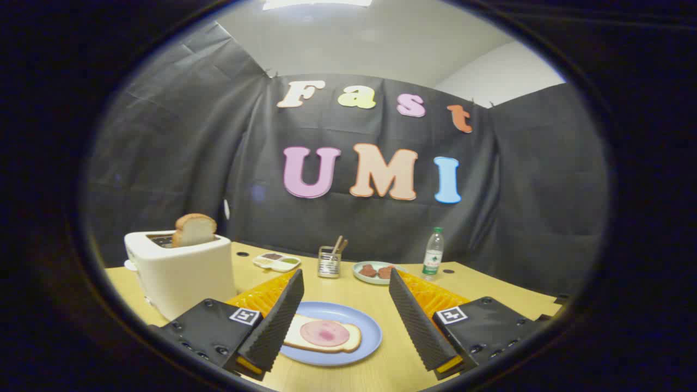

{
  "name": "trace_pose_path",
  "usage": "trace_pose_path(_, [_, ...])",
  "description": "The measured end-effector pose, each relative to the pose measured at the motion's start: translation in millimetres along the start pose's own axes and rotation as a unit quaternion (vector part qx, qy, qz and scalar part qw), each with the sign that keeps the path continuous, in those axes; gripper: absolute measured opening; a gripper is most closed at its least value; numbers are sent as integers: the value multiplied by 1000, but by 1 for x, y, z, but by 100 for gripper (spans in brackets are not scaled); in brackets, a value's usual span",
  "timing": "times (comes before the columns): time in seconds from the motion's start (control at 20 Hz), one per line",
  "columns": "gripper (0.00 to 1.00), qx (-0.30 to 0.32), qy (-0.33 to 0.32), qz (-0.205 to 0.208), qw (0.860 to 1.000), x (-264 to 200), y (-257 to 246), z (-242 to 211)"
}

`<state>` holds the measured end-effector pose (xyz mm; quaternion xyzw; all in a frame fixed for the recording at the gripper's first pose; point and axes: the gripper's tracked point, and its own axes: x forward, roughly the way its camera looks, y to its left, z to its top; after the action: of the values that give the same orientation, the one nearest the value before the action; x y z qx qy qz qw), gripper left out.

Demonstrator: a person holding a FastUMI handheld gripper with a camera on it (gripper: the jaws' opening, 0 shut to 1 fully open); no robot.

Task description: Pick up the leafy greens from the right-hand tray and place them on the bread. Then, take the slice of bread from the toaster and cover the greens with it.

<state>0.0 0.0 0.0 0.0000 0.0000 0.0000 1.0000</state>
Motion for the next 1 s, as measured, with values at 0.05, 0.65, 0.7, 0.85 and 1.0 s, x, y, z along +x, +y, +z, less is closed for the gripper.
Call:
trace_pose_path(0.05, [100, -2, -7, 5, 1000, -5, -5, 5])
trace_pose_path(0.65, [100, -38, 24, 13, 999, -1, -12, -15])
trace_pose_path(0.7, [100, -36, 25, 14, 999, 1, -8, -16])
trace_pose_path(0.85, [100, -34, 8, -9, 999, 4, -15, -9])
trace_pose_path(1.0, [100, -19, -17, -35, 999, 10, -26, 3])
